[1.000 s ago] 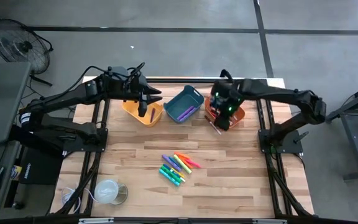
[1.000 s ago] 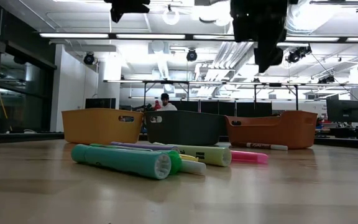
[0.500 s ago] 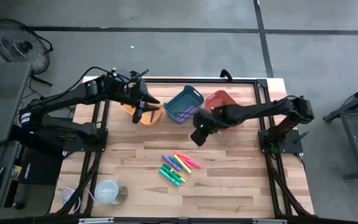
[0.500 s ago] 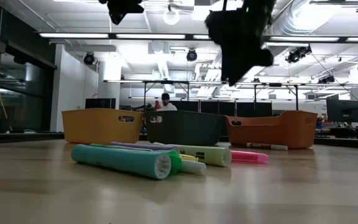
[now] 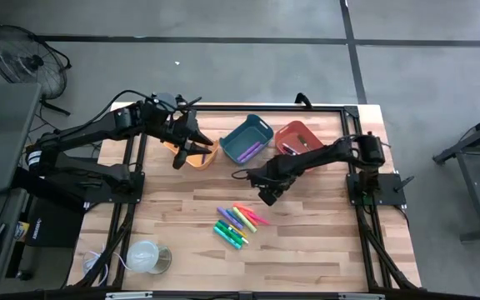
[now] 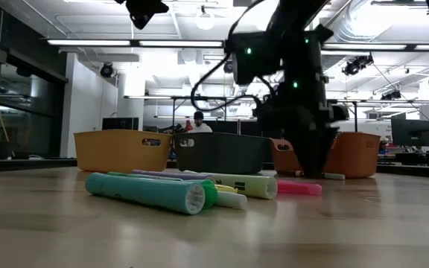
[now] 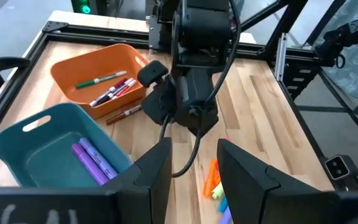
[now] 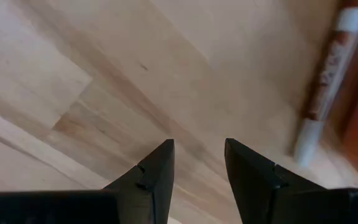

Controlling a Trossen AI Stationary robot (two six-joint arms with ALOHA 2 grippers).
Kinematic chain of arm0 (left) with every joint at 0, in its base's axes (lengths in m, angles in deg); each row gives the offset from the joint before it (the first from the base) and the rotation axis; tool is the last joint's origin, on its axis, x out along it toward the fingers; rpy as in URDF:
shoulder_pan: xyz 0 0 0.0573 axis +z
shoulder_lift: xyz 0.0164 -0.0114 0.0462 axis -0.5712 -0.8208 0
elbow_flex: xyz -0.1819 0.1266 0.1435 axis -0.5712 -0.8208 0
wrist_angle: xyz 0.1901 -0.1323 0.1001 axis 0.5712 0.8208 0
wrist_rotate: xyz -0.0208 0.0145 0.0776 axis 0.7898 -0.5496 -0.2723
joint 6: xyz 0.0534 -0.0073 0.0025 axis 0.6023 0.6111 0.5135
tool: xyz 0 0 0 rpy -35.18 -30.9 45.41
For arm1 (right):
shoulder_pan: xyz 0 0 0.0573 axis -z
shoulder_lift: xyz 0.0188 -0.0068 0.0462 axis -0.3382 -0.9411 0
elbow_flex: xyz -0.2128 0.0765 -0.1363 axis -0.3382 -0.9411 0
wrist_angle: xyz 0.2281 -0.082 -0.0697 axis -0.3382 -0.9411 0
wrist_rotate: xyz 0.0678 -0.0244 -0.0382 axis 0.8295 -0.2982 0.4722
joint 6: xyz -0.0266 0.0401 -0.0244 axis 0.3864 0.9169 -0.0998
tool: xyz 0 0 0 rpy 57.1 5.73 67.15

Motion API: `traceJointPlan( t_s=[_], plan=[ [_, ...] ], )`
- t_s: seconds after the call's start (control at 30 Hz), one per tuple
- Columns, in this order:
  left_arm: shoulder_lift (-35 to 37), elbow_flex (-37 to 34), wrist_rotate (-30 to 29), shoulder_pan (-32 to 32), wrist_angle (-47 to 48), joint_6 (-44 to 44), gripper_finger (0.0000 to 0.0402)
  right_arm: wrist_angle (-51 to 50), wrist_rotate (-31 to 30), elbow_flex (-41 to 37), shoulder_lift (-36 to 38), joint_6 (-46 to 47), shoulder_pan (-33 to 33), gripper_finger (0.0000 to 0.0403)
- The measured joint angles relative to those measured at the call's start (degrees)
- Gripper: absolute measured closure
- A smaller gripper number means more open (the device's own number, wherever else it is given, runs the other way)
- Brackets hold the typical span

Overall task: Pick & Place Markers
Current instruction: Put the brown marker pen into the orange bin

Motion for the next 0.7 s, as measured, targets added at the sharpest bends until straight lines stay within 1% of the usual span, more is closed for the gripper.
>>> traceJointPlan(
  t_s=[0.1, 0.27, 0.4, 0.57, 0.7],
  plan=[
    [0.0, 0.0, 0.1, 0.0, 0.0, -0.7, 0.0276, 1.5, -1.5, 0.2, 0.3, -0.7, 0.1, 0.0254],
    [0.0, 0.0, -0.1, 0.0, 0.0, -1.5, 0.0276, 1.3, -3.5, 0.2, 0.2, -3.5, 0.9, 0.0213],
    [0.0, 0.0, -0.3, 0.0, 0.0, -1.5, 0.0276, 0.0, -3.6, 0.2, 0.2, -4.9, 2.5, 0.0191],
    [0.0, 0.0, -1.6, 0.0, 0.0, -2.0, 0.0276, -0.9, -3.5, 0.2, 0.2, -5.1, 5.0, 0.0183],
    [0.0, 0.0, -2.2, 0.0, 0.0, -2.2, 0.0276, -1.0, -2.1, 0.2, 0.2, -7.1, 6.9, 0.0182]
  ],
)
